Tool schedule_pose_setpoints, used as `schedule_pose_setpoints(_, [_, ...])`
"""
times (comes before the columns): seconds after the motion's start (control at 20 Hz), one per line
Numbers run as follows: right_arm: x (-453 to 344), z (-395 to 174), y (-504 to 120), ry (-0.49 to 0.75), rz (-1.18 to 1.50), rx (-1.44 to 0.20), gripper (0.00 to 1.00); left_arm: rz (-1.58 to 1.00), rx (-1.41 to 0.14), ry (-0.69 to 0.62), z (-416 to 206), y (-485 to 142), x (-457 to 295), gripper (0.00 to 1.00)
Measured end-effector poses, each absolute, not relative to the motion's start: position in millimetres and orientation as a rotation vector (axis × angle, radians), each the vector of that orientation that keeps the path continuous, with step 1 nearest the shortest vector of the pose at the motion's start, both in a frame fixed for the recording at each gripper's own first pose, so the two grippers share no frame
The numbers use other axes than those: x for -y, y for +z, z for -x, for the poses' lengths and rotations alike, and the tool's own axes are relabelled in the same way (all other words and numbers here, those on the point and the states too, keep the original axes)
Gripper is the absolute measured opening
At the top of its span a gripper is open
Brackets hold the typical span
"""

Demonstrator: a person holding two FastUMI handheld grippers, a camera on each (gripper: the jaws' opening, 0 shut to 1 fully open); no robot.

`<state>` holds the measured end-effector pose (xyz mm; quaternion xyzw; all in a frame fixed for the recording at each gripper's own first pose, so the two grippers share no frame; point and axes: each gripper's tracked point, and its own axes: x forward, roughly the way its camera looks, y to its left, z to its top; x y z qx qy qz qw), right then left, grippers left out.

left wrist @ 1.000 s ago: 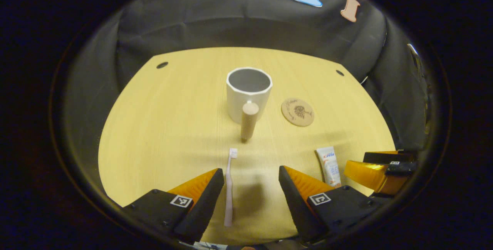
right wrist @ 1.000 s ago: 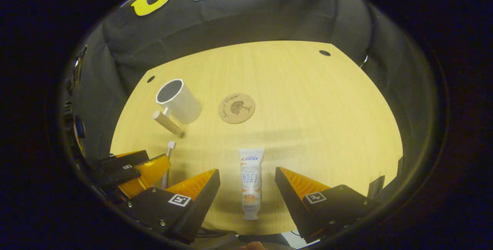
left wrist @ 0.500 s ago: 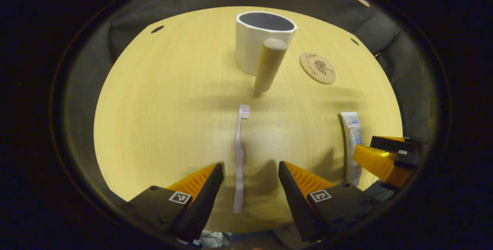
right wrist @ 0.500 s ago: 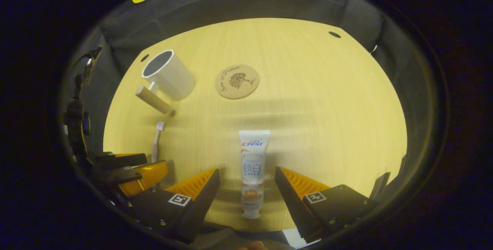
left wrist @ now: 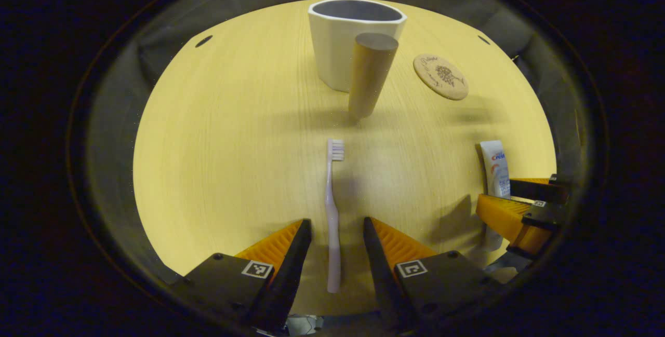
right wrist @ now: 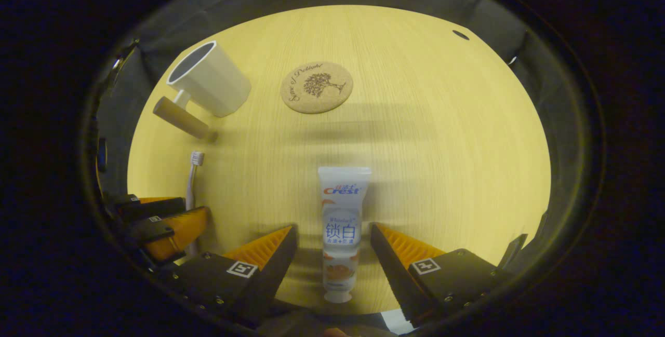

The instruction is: Put the toothbrush and toothpaste on the desktop into the cup, then pick up the cup and place it on the coaster on the desktop.

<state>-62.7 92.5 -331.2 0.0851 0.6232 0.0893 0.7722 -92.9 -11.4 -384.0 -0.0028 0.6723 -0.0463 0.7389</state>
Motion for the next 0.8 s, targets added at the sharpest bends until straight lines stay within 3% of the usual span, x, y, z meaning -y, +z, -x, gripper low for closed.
schedule_pose_setpoints(0.1, [-89,69,-333,0.191,-0.154,-1.378,0.90,0.000,-1.474,-0.107,93,-384,13,0.65])
schedule_pose_setpoints(0.15, [-89,67,-335,0.191,-0.149,-1.374,0.86,0.007,-1.467,-0.103,92,-384,15,0.70])
schedule_pose_setpoints(0.2, [-87,67,-335,0.181,-0.145,-1.379,0.84,0.010,-1.467,-0.096,93,-384,15,0.58])
schedule_pose_setpoints(0.3, [-82,65,-336,0.169,-0.139,-1.376,0.77,0.009,-1.459,-0.104,92,-384,17,0.55])
schedule_pose_setpoints(0.35, [-80,66,-337,0.158,-0.141,-1.382,0.61,0.021,-1.450,-0.081,91,-384,16,0.46])
schedule_pose_setpoints(0.4, [-79,67,-337,0.166,-0.141,-1.387,0.58,0.020,-1.449,-0.087,91,-383,16,0.27])
schedule_pose_setpoints(0.45, [-76,66,-336,0.149,-0.148,-1.381,0.58,0.012,-1.446,-0.099,92,-384,15,0.27])
schedule_pose_setpoints(0.5, [-76,67,-333,0.136,-0.176,-1.387,0.47,0.024,-1.434,-0.083,92,-385,15,0.33])
schedule_pose_setpoints(0.55, [-77,65,-338,0.144,-0.186,-1.379,0.36,0.023,-1.430,-0.092,90,-385,16,0.14])
schedule_pose_setpoints(0.6, [-74,62,-335,0.131,-0.214,-1.361,0.39,0.021,-1.426,-0.099,91,-384,14,0.22])
schedule_pose_setpoints(0.65, [-77,64,-337,0.141,-0.235,-1.361,0.29,0.029,-1.413,-0.095,89,-382,13,0.16])
schedule_pose_setpoints(0.8, [-78,60,-336,0.154,-0.301,-1.326,0.20,0.053,-1.388,-0.112,89,-381,13,0.11])
